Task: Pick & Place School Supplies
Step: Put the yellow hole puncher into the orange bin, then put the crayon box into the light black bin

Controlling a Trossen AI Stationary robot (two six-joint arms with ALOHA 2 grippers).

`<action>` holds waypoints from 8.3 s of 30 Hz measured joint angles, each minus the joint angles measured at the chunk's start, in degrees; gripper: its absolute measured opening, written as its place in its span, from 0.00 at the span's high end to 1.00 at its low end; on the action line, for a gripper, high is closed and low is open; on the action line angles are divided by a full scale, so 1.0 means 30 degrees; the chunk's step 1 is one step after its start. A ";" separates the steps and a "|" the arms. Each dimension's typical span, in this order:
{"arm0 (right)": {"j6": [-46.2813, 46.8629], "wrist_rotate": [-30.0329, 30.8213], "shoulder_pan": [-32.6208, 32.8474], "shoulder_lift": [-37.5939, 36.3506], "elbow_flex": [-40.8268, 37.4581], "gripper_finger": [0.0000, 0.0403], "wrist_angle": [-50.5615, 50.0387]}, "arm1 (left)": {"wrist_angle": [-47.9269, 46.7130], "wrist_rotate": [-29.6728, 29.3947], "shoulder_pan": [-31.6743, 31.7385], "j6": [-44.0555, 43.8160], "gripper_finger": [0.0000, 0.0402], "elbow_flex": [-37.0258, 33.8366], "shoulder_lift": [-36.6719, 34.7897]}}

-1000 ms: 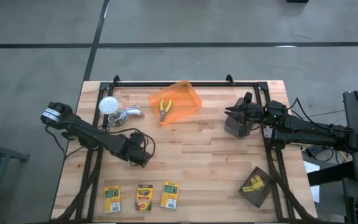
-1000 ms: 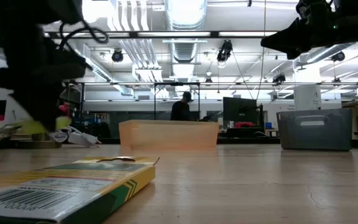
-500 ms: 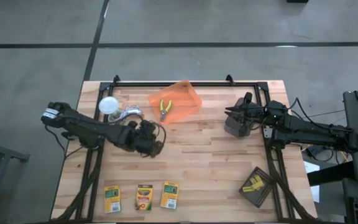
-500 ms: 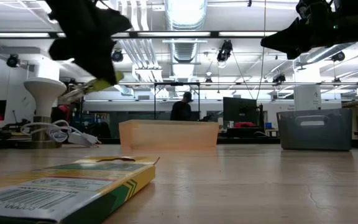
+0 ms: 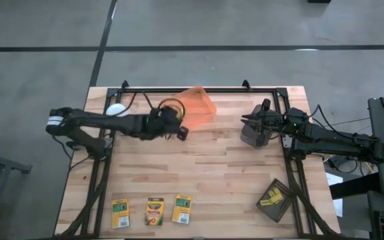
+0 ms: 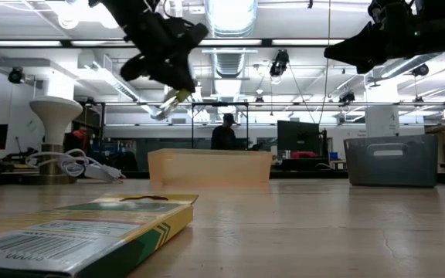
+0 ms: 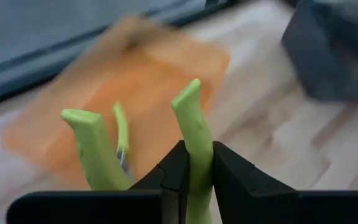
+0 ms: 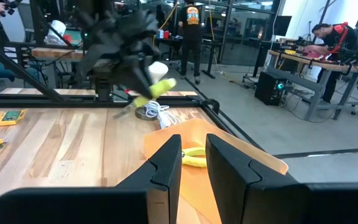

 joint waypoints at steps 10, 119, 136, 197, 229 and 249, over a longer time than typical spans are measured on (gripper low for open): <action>0.0005 0.0000 0.0005 0.0001 0.0000 0.83 0.0006 | 0.4226 0.0830 0.3480 0.2932 0.86 0.0189 0.0000; 0.0007 0.0000 0.0007 0.0008 0.0000 0.83 0.0007 | -0.4746 0.2822 0.0069 0.6483 0.53 1.1562 0.7748; 0.0000 0.0000 0.0007 0.0008 0.0000 0.83 0.0007 | -1.0936 -0.1457 -0.6034 -0.2817 0.53 1.1467 0.7162; 0.0000 0.0000 0.0007 0.0015 0.0000 0.83 0.0007 | -1.7105 0.3185 -1.1260 -2.3645 0.61 0.4390 0.7147; 0.0000 0.0000 0.0007 0.0008 0.0000 0.83 0.0007 | -1.7664 0.5733 -1.6266 -2.2850 0.55 0.2798 0.2604; 0.0000 0.0000 0.0003 0.0012 0.0000 0.83 0.0007 | -1.3745 0.5156 -1.9285 -2.5772 0.55 -0.1822 -0.0851</action>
